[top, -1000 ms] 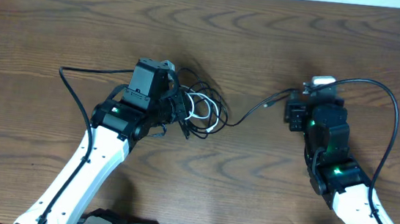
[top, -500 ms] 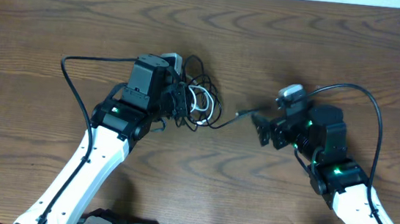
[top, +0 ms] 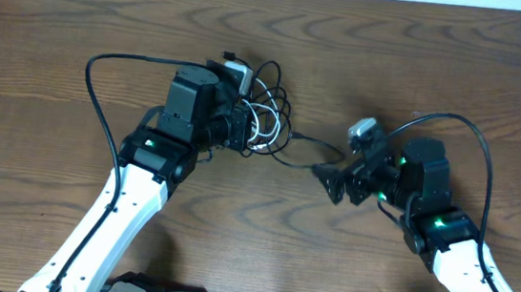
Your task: Untangle cables
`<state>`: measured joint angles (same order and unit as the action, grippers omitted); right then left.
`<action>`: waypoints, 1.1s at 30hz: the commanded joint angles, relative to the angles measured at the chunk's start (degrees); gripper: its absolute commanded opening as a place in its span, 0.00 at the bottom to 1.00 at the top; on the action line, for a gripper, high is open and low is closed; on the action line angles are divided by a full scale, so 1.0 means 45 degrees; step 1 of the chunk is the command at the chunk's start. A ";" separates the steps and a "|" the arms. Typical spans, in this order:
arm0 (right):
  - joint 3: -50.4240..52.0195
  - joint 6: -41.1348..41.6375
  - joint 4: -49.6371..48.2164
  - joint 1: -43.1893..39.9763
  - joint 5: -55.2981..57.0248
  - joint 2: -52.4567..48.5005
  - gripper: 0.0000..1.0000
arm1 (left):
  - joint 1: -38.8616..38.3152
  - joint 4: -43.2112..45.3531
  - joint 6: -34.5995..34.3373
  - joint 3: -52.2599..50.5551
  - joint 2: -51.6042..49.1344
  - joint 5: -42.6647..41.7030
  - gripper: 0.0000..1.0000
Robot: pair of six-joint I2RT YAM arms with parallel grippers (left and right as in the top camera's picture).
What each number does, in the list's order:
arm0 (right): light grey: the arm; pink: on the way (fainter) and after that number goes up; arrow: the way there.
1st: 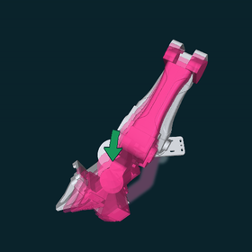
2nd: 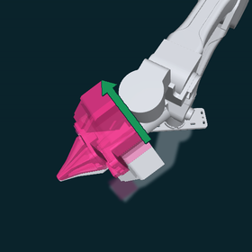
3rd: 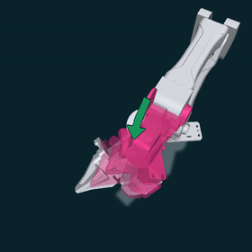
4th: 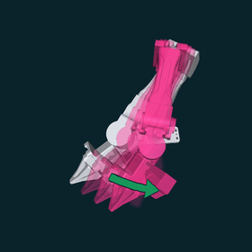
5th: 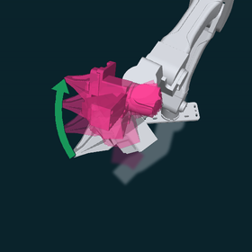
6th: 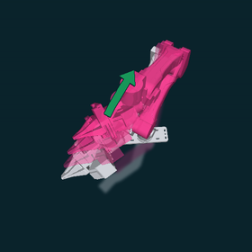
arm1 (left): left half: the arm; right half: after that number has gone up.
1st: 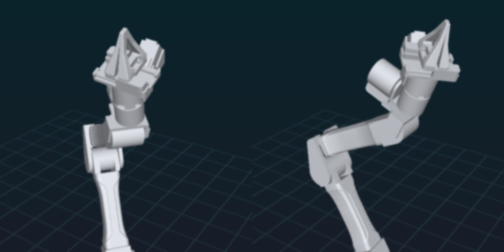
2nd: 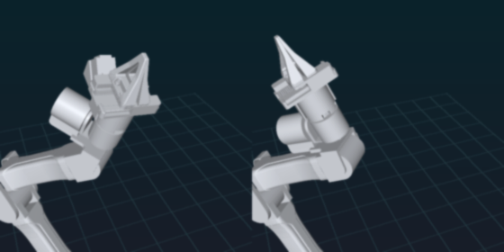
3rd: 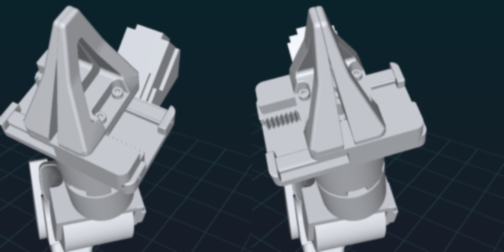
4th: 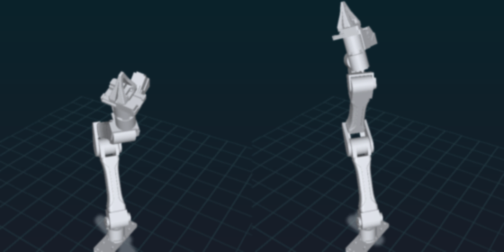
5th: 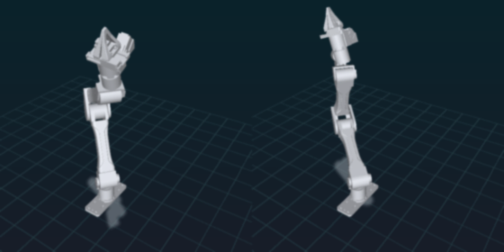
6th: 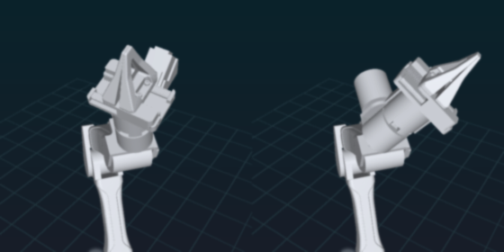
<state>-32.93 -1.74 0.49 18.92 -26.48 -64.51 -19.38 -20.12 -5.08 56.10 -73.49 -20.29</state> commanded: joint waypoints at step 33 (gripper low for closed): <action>-0.0063 0.4090 -0.1540 -0.0019 0.0087 0.0000 0.98 | 0.0063 0.0223 0.4697 0.0432 0.0117 -0.7004 0.15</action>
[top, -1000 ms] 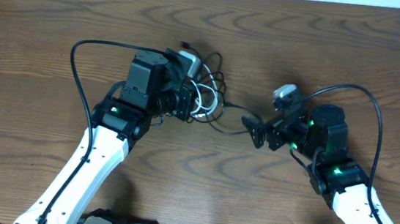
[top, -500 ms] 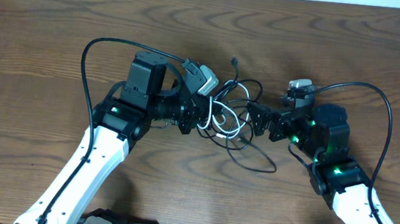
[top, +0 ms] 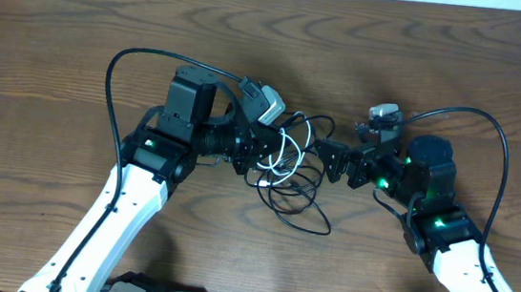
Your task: Untangle cables
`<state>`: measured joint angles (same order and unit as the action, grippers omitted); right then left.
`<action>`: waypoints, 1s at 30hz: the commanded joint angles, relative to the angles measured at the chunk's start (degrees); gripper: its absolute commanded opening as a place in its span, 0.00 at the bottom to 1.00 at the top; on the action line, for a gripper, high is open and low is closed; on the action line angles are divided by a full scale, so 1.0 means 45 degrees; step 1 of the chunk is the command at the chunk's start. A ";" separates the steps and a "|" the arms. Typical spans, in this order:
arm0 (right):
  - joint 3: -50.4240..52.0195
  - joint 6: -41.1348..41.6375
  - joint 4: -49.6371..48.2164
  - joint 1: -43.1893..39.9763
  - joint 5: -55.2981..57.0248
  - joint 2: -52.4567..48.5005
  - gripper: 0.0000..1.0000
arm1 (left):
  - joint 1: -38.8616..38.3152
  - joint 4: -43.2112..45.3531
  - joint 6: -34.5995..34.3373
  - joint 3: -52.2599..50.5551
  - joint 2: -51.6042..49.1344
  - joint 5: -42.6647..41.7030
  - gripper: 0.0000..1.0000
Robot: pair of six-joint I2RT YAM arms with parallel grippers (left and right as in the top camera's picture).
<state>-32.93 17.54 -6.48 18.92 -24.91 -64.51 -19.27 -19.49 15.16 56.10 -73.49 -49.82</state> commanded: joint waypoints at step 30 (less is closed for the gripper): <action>-0.0063 -0.0189 0.0437 -0.0029 0.0277 0.0000 0.99 | 0.0039 -0.3269 -0.0476 -0.0253 0.0112 0.6844 0.77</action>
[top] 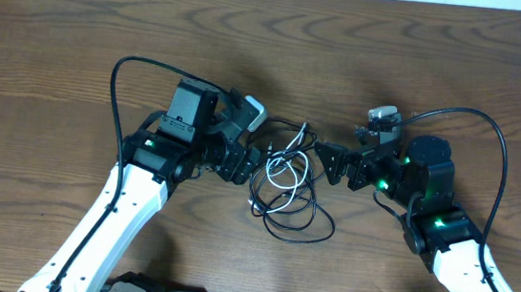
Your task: Untangle cables
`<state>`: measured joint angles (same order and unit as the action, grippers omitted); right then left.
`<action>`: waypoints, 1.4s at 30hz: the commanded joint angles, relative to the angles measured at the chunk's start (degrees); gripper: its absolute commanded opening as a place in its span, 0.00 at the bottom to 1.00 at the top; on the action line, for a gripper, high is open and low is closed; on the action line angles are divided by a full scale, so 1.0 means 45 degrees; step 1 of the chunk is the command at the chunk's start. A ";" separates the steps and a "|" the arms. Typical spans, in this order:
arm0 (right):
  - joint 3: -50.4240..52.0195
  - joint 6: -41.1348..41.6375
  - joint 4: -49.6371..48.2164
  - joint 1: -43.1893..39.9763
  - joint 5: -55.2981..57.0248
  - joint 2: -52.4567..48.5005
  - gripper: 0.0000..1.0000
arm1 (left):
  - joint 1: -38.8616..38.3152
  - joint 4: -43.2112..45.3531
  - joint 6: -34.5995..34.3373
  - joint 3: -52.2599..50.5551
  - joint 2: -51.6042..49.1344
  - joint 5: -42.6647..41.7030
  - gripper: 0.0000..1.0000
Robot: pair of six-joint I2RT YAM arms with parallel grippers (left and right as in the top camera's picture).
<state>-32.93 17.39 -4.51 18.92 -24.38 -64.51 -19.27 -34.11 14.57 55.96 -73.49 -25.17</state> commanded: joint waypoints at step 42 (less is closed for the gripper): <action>-0.0063 -0.0058 0.0165 -0.0029 0.0204 0.0000 0.99 | -0.1928 0.1205 0.0996 -0.0248 -0.3531 -0.1166 0.66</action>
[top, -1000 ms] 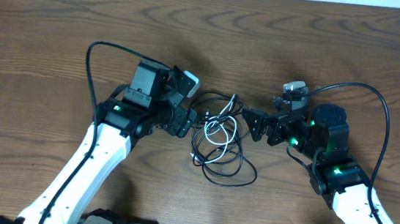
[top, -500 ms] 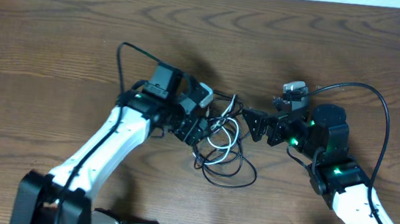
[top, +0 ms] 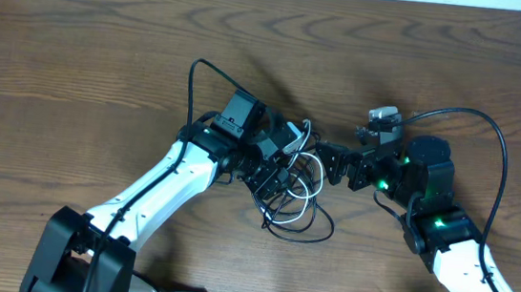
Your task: Untangle cables
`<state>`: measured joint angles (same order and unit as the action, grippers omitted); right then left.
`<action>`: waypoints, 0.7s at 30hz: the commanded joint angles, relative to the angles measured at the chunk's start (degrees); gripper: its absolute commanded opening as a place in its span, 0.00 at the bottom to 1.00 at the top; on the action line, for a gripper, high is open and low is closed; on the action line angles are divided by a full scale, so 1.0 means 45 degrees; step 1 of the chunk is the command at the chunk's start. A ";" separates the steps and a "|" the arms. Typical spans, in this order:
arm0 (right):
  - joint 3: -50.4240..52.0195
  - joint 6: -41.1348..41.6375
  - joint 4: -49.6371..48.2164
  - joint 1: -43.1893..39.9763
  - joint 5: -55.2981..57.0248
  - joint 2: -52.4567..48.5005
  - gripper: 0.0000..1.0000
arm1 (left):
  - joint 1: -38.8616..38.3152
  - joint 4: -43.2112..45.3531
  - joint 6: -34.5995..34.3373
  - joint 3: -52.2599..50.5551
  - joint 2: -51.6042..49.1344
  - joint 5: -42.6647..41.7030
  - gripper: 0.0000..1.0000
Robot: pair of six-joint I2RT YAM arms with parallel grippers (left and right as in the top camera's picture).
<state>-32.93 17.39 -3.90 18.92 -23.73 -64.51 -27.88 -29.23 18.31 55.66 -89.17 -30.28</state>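
A tangle of black and white cables (top: 296,199) lies on the wooden table (top: 76,71) at the middle. My left gripper (top: 275,173) is down on the left part of the tangle, its fingers among the loops, so the overhead view does not show how its jaws stand. My right gripper (top: 331,162) is at the tangle's upper right edge, shut on a black cable end. White loops (top: 304,174) sit between the two grippers. A large black loop (top: 305,229) spreads toward the front.
Each arm's own black supply cable arches over it: the left arm's cable (top: 193,82) and the right arm's cable (top: 491,139). The table's far edge runs along the top. A dark rail lines the front edge.
My left arm has swung to the right, and its gripper now sits on the tangle instead of at its left edge. The right gripper and the cable loops have hardly moved.
At first my left gripper held the bundle at the back left while the right gripper held a black cable stretched off to the right. Then both stood closer together with loops hanging toward the front. The loops then lay spread on the table, and now the left gripper is among them.
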 commanded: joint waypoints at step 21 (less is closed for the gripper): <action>-0.0063 -0.0053 0.0121 -0.0029 0.0053 0.0000 0.99 | -0.0024 0.1117 -0.0374 -0.0087 0.0199 -0.0034 0.08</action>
<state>-32.93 17.39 -3.64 18.92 -23.59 -64.51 -27.88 -24.38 17.85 55.64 -89.43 -30.09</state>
